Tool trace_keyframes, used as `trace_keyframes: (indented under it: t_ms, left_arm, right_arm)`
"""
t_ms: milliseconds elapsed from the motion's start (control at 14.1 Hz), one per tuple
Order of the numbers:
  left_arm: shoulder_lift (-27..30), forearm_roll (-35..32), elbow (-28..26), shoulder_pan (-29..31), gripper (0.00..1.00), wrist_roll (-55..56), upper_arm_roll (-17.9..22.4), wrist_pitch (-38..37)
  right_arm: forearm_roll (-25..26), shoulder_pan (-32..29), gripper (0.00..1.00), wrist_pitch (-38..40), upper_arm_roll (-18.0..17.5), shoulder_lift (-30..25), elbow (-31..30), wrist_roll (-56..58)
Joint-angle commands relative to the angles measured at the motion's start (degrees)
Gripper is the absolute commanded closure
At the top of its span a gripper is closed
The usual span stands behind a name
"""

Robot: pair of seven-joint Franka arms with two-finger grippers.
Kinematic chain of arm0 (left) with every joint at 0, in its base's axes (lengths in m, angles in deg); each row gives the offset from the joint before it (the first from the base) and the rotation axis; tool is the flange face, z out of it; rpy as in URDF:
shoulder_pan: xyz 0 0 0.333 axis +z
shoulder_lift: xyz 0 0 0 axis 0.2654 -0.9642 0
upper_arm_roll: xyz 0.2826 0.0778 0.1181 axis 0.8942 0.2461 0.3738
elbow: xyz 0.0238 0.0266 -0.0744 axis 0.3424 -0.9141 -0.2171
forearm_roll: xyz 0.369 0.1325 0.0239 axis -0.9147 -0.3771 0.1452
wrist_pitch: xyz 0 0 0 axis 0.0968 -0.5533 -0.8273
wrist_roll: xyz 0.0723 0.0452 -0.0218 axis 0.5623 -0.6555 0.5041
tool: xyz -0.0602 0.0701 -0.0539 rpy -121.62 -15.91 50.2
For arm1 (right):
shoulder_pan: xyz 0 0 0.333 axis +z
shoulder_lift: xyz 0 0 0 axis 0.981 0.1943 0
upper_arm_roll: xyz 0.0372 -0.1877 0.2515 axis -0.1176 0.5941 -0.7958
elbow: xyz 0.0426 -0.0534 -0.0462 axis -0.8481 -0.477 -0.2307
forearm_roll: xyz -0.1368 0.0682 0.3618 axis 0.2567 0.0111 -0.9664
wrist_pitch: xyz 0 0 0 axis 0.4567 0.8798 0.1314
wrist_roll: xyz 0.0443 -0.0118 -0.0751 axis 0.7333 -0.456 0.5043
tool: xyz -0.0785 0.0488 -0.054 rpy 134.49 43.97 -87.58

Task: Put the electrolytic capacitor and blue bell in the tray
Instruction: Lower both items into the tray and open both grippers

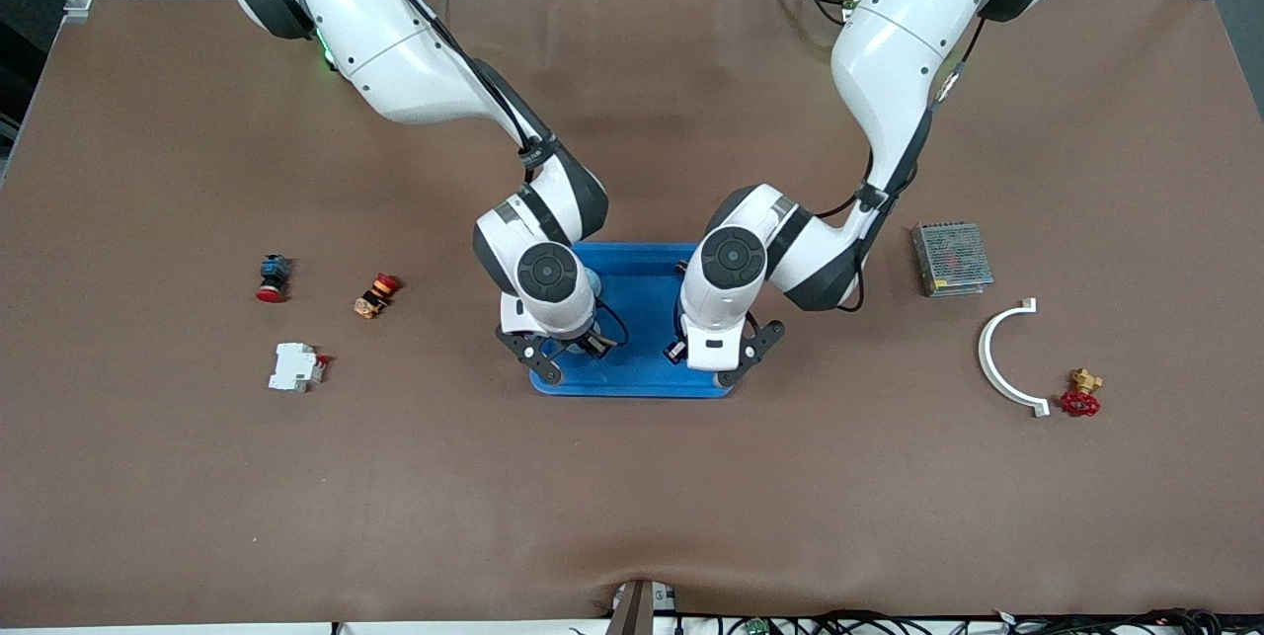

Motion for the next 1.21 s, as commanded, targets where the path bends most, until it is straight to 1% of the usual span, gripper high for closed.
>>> trace_keyframes:
  t_ms: [0, 498, 640, 711, 782, 853, 924, 1138]
  left_arm:
    - [0.0, -1.4, -0.8, -0.2, 0.91, 1.6, 0.3, -0.3]
    - [0.1, -1.4, -1.8, 0.1, 0.89, 1.6, 0.3, -0.7]
    - [0.1, -1.4, -1.9, 0.2, 0.89, 1.6, 0.3, -0.8]
    - [0.1, -1.4, -1.9, 0.1, 0.86, 1.6, 0.3, -0.9]
    - [0.1, -1.5, -1.9, 0.2, 0.75, 1.6, 0.4, -0.9]
    - [0.2, -1.7, -1.9, 0.1, 0.51, 1.5, 0.7, -0.9]
    - [0.2, -2.7, -1.8, -0.2, 0.01, 1.6, 1.1, -0.9]
    - [0.8, -3.9, -1.4, 0.0, 0.0, 1.9, 1.1, -2.0]
  right_arm:
    - [0.7, 0.3, 0.0, -1.3, 0.2, -1.2, -2.7, -3.1]
    - [0.7, 1.0, 0.0, -0.1, 0.2, -3.3, -2.7, -3.5]
    - [0.7, 0.8, 0.0, 3.3, 0.2, -4.9, -2.4, -1.9]
    - [0.7, 0.6, 0.0, 5.0, 0.2, -5.9, -2.4, -0.3]
    - [0.5, 0.1, 0.0, 6.7, 0.1, -7.2, -2.4, 1.0]
    - [0.3, -0.2, 0.0, 8.1, 0.1, -8.5, -2.4, 2.0]
    - [0.1, -1.1, 0.0, 9.3, 0.1, -9.9, -2.4, 3.4]
    - [-0.4, -5.5, 0.0, 13.2, 0.0, -13.4, -2.4, 12.5]
